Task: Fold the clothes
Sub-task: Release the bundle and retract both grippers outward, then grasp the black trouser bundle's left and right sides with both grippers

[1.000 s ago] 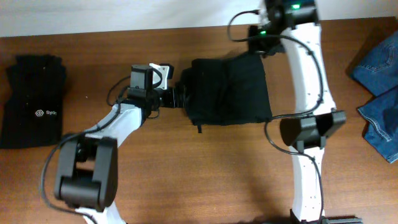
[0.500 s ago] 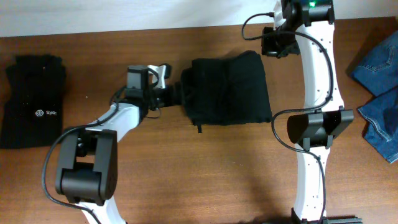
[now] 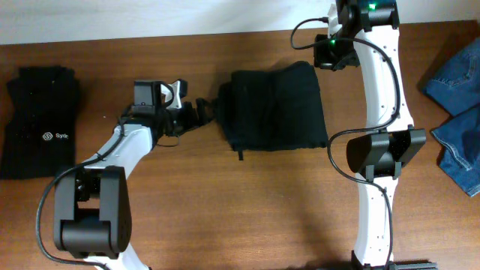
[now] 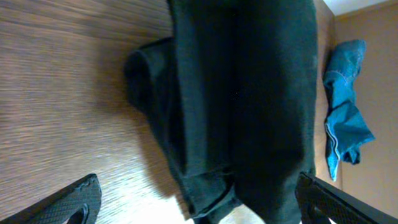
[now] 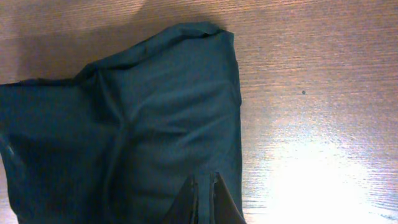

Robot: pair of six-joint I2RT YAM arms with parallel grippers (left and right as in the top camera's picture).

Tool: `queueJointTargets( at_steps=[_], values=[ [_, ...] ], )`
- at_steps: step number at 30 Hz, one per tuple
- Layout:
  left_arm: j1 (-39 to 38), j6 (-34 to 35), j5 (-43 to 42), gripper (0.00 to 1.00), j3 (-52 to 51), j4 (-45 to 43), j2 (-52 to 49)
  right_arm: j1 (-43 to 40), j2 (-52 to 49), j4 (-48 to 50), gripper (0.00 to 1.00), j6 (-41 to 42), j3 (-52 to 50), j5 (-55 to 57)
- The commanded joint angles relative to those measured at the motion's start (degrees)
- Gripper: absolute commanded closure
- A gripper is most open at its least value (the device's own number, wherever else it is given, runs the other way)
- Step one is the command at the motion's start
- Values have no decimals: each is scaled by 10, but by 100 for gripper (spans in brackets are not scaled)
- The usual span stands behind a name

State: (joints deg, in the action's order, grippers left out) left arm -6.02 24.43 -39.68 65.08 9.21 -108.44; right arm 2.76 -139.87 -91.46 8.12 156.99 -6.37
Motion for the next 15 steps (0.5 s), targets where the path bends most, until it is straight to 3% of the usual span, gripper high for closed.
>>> queueJointTargets(
  at_steps=[1, 15],
  values=[
    [-6, 17, -13, 1, 4, -14, -25, -3, -2, 1, 96, -9, -3, -5],
    [-41, 68, -37, 1, 4, -103, -84, -14, -2, -1, 96, -19, -12, -5]
  ],
)
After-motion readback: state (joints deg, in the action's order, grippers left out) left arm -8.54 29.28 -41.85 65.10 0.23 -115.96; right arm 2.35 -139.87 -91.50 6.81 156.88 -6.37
